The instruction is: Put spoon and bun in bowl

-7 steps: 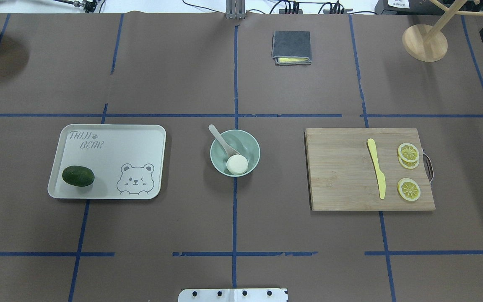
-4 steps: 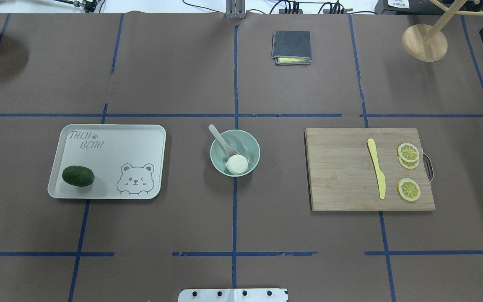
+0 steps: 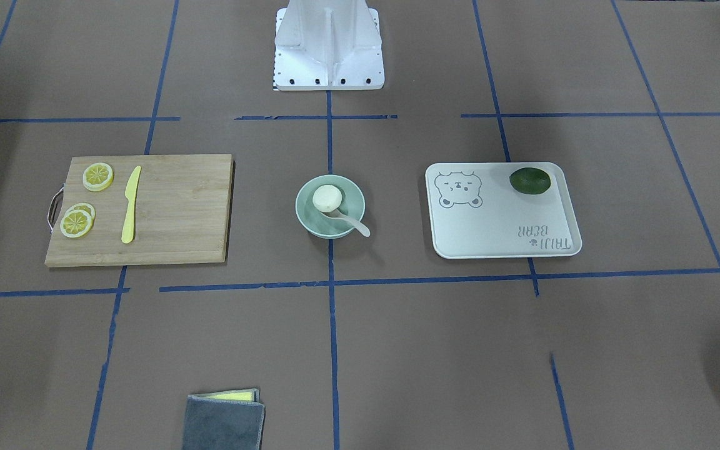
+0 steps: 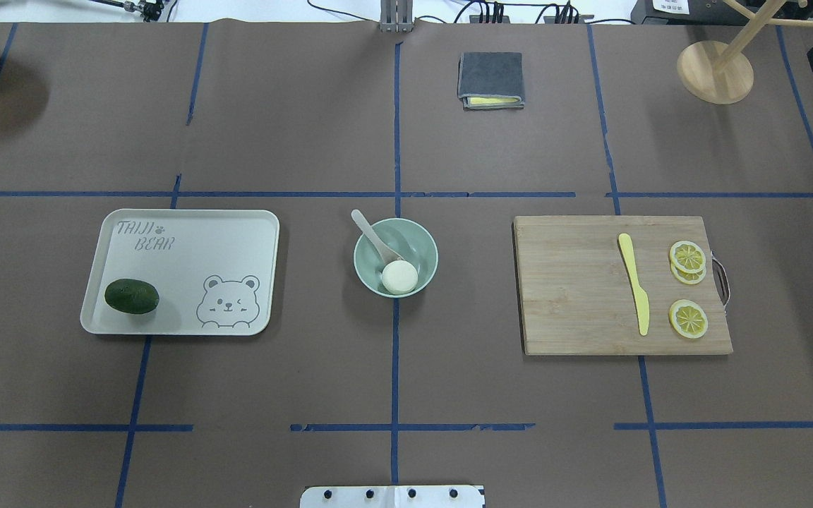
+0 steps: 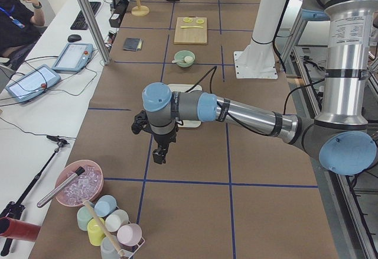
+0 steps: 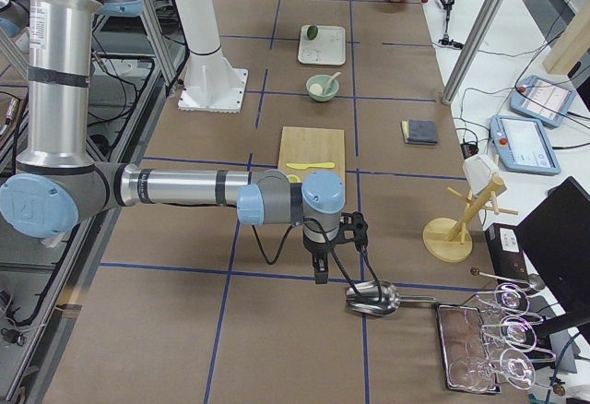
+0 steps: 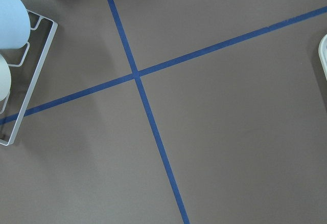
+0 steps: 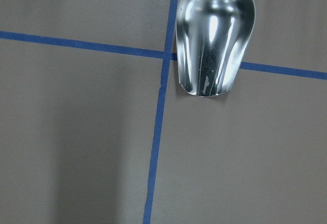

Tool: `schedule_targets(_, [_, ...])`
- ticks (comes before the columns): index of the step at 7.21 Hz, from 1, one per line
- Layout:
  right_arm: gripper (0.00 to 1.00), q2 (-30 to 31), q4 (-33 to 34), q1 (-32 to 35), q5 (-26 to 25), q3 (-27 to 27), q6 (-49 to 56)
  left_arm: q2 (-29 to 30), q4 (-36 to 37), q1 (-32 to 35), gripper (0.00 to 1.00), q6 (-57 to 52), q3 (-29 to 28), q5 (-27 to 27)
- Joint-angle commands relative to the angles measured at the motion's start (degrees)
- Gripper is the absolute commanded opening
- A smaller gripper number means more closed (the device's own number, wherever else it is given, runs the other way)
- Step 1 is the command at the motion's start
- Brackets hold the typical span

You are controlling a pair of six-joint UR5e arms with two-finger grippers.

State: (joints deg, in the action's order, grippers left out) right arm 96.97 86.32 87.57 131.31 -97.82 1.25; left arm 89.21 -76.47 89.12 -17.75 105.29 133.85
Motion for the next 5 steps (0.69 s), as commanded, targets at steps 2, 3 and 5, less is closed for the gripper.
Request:
schedule_targets(2, [1.00, -0.38, 0.07, -0.03, 0.79, -1.41, -0.29, 0.00, 0.00, 0.00, 1.00, 0.00, -0.09, 0.01])
schedule_targets(3, [1.00, -0.64, 0.16, 0.05, 0.79, -1.50, -0.29, 0.00, 0.00, 0.00, 1.00, 0.00, -0.09, 0.01])
schedule_targets(5, [1.00, -0.91, 0.16, 0.05, 0.71, -1.41, -0.29, 0.00, 0.00, 0.00, 1.00, 0.00, -0.09, 0.01])
